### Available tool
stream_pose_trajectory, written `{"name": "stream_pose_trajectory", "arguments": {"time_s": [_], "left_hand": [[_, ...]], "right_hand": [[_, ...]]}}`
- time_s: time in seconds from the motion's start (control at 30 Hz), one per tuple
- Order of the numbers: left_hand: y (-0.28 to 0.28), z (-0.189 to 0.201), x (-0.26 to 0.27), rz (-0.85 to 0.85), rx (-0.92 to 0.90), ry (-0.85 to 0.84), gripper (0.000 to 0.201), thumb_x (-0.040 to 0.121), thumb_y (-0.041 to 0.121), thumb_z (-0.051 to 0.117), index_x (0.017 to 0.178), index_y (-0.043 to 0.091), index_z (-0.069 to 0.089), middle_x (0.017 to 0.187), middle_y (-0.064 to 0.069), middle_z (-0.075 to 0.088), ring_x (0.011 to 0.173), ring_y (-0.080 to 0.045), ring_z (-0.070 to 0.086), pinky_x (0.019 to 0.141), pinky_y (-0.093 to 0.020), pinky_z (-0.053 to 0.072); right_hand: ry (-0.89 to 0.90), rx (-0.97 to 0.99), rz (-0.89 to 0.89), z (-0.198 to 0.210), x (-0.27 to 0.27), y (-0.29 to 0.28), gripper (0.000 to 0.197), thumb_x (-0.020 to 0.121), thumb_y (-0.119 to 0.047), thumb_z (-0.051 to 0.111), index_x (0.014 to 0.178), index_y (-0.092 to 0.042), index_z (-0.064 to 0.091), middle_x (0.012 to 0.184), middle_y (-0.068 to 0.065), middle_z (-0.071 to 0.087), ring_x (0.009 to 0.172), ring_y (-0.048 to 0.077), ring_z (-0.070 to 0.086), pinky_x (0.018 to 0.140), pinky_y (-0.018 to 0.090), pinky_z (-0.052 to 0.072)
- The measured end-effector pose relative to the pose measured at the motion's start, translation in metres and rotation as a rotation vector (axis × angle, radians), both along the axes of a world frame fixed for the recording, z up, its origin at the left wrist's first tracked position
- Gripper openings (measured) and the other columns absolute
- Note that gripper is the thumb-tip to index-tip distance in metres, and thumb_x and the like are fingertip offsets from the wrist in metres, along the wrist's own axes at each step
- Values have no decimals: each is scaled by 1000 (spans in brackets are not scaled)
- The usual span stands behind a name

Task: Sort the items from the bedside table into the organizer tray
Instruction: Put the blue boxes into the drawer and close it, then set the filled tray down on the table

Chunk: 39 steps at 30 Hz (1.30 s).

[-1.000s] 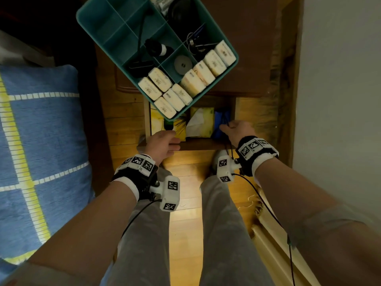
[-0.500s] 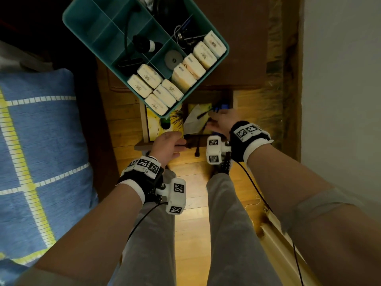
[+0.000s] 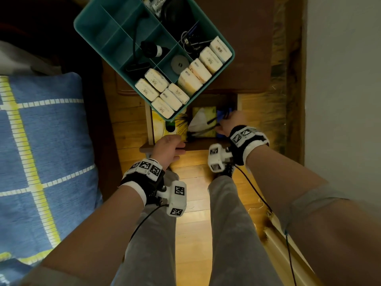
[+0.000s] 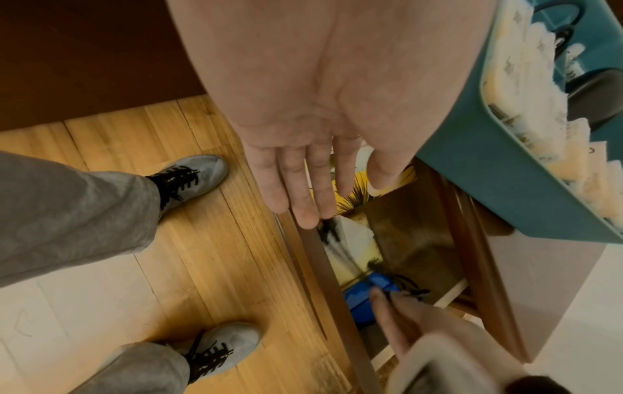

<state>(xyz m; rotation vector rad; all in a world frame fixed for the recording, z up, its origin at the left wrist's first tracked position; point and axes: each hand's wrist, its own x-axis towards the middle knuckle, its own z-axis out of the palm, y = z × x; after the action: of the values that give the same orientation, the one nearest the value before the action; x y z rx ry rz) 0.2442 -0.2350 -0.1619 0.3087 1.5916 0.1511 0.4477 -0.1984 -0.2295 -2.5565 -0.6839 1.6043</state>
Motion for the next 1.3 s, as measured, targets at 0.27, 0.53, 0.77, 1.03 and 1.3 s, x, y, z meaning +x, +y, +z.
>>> {"name": "stream_pose_trajectory", "arguments": {"time_s": [0.27, 0.53, 0.77, 1.03, 1.3], "left_hand": [[-7, -8, -10, 65, 11, 69, 28, 99, 27, 54, 122, 11, 57, 113, -9, 67, 94, -25, 64, 96, -42, 49], [-40, -27, -16, 98, -48, 253, 16, 91, 18, 53, 81, 7, 60, 78, -9, 61, 77, -26, 63, 73, -37, 53], [-48, -26, -10, 230, -135, 157, 27, 96, 22, 53, 117, 6, 57, 114, -10, 61, 113, -26, 61, 88, -39, 53], [-42, -37, -6, 249, -100, 139, 40, 93, -2, 49, 133, -8, 50, 138, -22, 54, 120, -30, 59, 102, -38, 47], [-16, -41, -12, 217, 29, 101, 45, 96, -4, 49, 140, -4, 43, 142, -21, 51, 129, -34, 53, 86, -33, 51]], "right_hand": [[-456, -167, 630, 12, 13, -13, 44, 87, -56, 64, 82, -13, 54, 73, 5, 58, 68, 24, 55, 49, 28, 34], [-173, 44, 399, 22, 29, -47, 25, 93, -42, 59, 87, -21, 72, 86, -2, 73, 83, 20, 66, 77, 35, 56], [-216, 52, 200, 30, 26, -85, 34, 91, -42, 54, 88, -12, 68, 79, 6, 66, 75, 25, 61, 66, 31, 46], [-41, -34, -105, 5, 24, -108, 49, 77, -52, 44, 66, -15, 73, 71, 2, 75, 78, 26, 70, 81, 47, 58], [-61, 139, -167, 13, -3, -97, 44, 84, -46, 55, 116, -19, 69, 111, 5, 71, 102, 26, 66, 93, 42, 54]]}}
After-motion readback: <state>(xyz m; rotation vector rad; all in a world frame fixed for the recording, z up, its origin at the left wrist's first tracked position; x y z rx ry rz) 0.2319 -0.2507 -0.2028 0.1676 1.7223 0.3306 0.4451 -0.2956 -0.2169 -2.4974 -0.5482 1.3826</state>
